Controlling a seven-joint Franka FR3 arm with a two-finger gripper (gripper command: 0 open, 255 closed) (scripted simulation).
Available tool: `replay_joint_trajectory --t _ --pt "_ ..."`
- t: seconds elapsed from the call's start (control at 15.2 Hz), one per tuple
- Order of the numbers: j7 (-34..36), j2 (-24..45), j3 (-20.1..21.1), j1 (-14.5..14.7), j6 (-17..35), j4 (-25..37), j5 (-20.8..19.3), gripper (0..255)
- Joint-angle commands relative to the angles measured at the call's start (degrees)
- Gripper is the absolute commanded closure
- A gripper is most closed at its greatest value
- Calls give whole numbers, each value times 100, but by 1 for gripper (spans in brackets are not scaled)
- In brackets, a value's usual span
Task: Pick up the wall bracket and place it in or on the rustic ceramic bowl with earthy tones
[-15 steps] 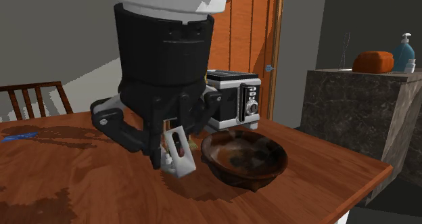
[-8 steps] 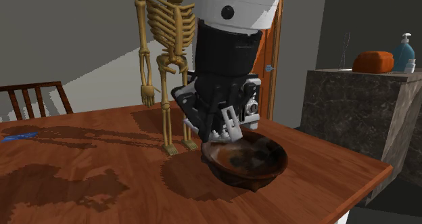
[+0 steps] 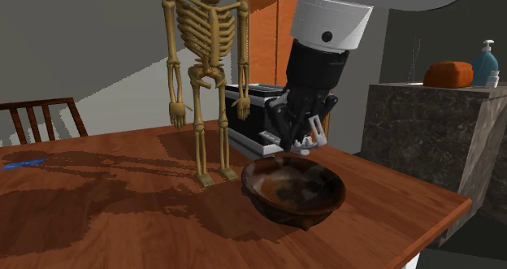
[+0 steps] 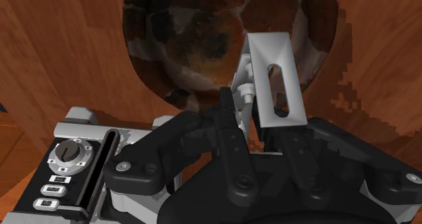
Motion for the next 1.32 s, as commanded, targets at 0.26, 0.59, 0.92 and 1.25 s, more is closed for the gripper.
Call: replay_joint_trajectory --t 0.26,0.59,0.92,1.25 --pt "-202 170 -119 -30 388 -224 75 255" --pt "-238 231 -135 -29 774 -550 101 255" --pt "-253 260 -142 -27 908 -656 114 255" --pt "-253 260 -142 -27 907 -657 114 0"
